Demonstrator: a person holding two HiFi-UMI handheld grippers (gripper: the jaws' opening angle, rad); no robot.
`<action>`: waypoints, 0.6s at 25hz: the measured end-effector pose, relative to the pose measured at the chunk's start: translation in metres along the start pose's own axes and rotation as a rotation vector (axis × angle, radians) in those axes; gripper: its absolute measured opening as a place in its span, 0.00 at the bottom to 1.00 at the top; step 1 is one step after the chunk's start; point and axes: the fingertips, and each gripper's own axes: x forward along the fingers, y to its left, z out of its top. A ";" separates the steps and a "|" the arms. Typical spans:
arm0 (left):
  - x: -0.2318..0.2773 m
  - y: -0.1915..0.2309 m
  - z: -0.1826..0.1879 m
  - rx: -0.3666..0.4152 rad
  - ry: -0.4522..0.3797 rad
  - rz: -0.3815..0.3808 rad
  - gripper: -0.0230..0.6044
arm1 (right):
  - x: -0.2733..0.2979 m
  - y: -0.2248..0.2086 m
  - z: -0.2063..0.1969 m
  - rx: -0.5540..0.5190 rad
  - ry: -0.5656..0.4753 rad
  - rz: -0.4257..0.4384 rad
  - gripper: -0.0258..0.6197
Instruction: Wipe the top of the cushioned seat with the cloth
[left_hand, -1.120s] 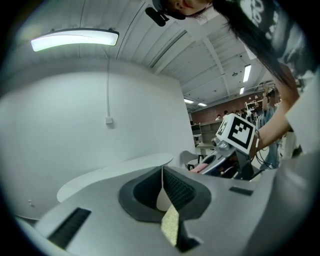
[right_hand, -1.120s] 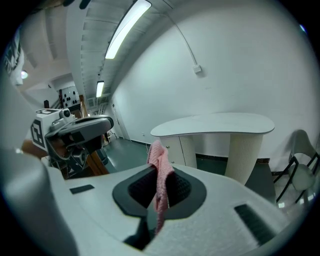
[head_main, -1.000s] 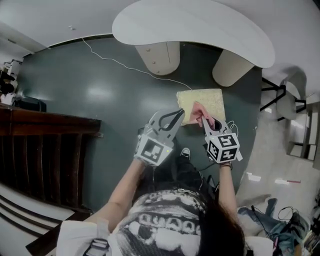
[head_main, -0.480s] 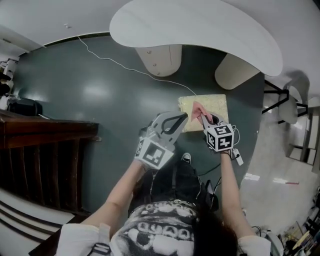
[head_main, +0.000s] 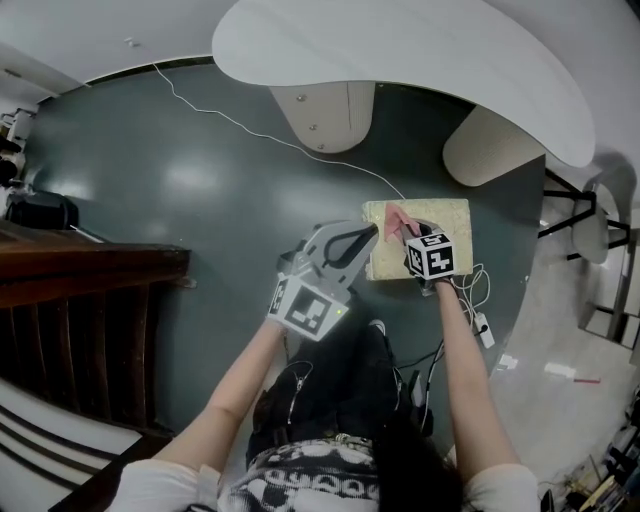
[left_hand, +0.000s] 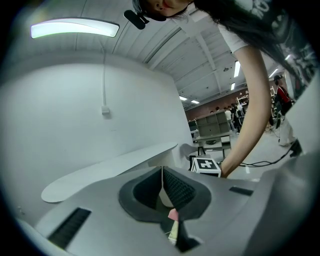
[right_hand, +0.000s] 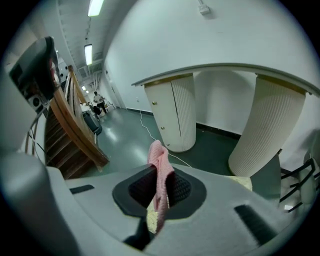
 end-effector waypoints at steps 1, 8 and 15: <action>0.003 0.001 -0.008 0.001 0.002 0.003 0.05 | 0.012 -0.002 -0.006 -0.009 0.017 0.000 0.06; 0.015 0.009 -0.058 0.002 0.019 0.024 0.05 | 0.081 -0.011 -0.042 -0.020 0.099 0.007 0.06; 0.016 0.000 -0.094 -0.012 0.027 0.023 0.05 | 0.122 -0.019 -0.066 -0.067 0.138 -0.010 0.06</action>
